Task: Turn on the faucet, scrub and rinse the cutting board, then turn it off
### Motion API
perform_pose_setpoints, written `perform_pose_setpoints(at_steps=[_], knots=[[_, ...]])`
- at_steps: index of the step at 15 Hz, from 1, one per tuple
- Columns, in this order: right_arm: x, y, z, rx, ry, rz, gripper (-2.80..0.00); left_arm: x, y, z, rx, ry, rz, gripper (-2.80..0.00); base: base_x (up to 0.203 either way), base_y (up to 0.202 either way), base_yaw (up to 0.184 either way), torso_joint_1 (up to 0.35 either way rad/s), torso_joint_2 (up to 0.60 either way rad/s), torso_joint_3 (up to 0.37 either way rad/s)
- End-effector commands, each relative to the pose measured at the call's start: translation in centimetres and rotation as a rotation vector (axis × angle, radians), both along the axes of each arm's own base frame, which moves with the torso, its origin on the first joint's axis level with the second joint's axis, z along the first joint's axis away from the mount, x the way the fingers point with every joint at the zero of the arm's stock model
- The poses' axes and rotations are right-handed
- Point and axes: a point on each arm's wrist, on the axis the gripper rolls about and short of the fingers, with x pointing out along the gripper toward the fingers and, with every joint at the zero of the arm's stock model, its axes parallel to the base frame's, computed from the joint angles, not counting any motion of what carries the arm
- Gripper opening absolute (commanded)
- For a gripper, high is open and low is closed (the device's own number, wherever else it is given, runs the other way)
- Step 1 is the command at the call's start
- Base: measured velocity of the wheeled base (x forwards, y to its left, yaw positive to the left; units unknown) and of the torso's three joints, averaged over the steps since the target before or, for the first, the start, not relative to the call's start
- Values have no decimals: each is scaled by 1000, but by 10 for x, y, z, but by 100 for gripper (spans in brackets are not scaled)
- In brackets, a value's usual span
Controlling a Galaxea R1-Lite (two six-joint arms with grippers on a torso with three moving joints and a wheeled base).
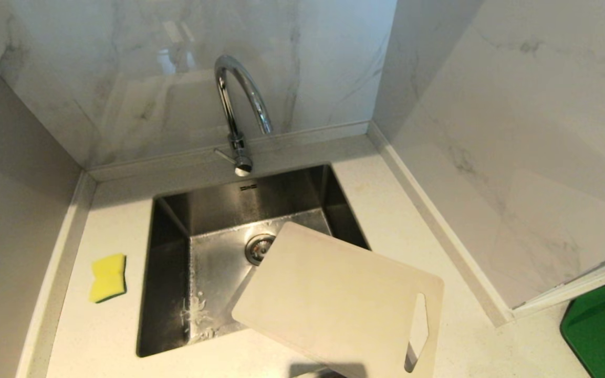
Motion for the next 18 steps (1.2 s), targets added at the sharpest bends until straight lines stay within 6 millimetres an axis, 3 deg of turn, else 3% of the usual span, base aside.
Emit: perform_pose_setpoints(at_steps=[1, 18], knots=[[0, 0, 0, -1, -1, 0, -280, 0, 0, 0, 0, 5, 0, -280, 0, 0, 0, 0, 0, 0], [0, 0, 0, 1, 0, 0, -280, 0, 0, 0, 0, 5, -1, -280, 0, 0, 0, 0, 0, 0]])
